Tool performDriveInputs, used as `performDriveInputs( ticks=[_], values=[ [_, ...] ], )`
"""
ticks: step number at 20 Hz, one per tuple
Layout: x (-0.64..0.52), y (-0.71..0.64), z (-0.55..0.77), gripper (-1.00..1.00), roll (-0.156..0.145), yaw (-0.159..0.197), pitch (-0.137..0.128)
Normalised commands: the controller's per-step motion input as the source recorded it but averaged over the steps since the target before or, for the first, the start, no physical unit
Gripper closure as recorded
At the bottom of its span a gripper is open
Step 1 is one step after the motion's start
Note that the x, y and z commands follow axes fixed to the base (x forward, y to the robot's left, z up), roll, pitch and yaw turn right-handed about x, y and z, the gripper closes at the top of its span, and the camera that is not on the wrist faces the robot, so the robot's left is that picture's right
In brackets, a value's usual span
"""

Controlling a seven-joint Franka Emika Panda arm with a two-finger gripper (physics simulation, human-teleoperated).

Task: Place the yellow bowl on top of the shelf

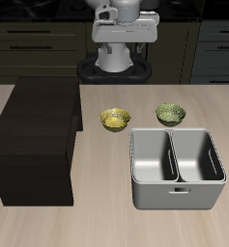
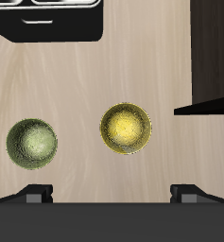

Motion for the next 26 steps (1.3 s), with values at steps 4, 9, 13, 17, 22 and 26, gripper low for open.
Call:
performDriveInputs(
  ticks=[4, 9, 13, 17, 22, 26],
  values=[
    [0.07, 0.09, -0.24, -1.00, 0.017, 0.027, -0.004],
    [0.13, 0.02, -0.35, -1.00, -0.011, -0.015, 0.020],
    [0.11, 0.03, -0.33, -1.00, -0.004, -0.008, 0.027],
    [0.07, 0.03, -0.33, -1.00, 0.009, -0.011, 0.020],
    [0.03, -0.01, -0.23, -1.00, 0.007, 0.006, 0.002],
    [0.05, -0.06, -0.33, -1.00, -0.026, -0.003, 0.021]
  ],
)
